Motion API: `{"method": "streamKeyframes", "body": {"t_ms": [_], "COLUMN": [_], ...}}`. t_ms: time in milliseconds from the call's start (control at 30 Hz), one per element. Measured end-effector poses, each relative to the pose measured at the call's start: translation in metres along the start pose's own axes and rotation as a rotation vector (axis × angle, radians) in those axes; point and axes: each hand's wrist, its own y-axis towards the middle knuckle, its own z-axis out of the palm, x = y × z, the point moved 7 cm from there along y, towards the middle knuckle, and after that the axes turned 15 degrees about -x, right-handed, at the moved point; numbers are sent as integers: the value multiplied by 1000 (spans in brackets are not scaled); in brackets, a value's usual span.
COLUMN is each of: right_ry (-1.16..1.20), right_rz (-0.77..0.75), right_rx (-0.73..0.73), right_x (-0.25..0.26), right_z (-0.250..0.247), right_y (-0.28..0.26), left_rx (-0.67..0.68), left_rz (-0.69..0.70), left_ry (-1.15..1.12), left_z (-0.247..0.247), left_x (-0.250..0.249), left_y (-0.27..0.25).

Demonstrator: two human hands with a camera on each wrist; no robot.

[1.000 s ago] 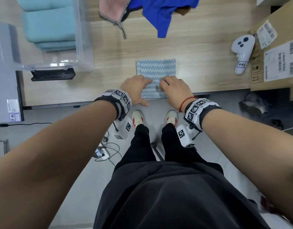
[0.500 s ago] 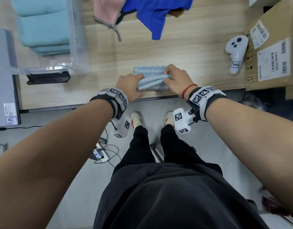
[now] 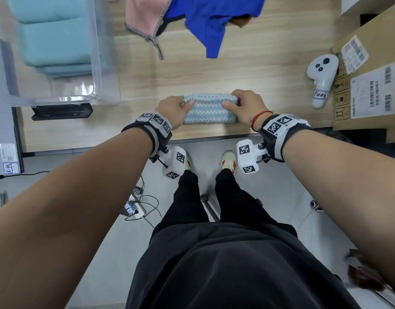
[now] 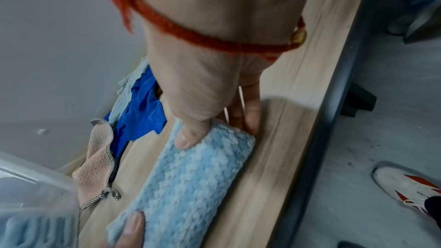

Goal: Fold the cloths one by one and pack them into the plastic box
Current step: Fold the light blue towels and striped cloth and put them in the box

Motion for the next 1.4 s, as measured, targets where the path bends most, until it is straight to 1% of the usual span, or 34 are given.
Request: {"method": "streamKeyframes", "body": {"t_ms": [133, 233, 300, 333, 367, 433, 500, 600, 667, 733, 800, 867, 933, 1000, 1067, 1133, 1200, 1267, 1333, 1400], "right_ry": [-73, -15, 3, -20, -57, -117, -114, 2, 142, 321, 465, 557, 582, 547, 496, 419, 316, 238, 194, 167], "right_rz": [54, 156, 152, 140, 132, 135, 142, 186, 235, 294, 329, 330, 300, 257, 193, 107, 7, -94, -176, -250], "right_rx": [-28, -76, -100, -94, -76, -32, -23, -40, -20, 32, 42, 15, 0, -5, 33, 109, 180, 222, 247, 239], "right_x": [0, -6, -5, -3, -2, 1, 4, 4, 2, 2, 5, 11, 21, 33, 50, 70, 93, 120, 150, 186], "right_z": [4, 3, 1, 1, 3, 5, 4, -2, -3, -3, -10, -24, -40, -56, -67, -74, -77, -77, -78, -77], "right_y": [7, 8, 10, 12, 14, 17, 18, 17, 14, 10, 6, 4, 4, 6, 9, 10, 10, 12, 12, 15], "left_rx": [-8, -31, -75, -99, -119, -123, -91, -45, -17, 28, 60, 83, 81, 53, 10, -59, -125, -161, -200, -255], "left_rz": [-29, -63, -137, -174, -183, -111, -38, -23, -26, -52, -75, -93, -71, -11, 38, 57, 59, 54, 55, 51], "left_ry": [-1, -15, -82, -127, -160, -139, -75, -17, 13, 13, -37, -130, -199, -193, -127, -60, -15, 13, 39, 78], "left_z": [0, 0, -1, -2, -4, -4, -2, 1, 3, 5, 4, -2, -18, -41, -69, -100, -128, -153, -178, -210], "left_x": [-2, -3, 2, 4, 4, 0, -4, -6, -11, -14, -18, -23, -33, -44, -51, -51, -46, -35, -23, -4], "left_y": [6, 9, 11, 10, 10, 13, 17, 17, 12, 5, -2, -7, -12, -16, -20, -26, -31, -39, -44, -46]}}
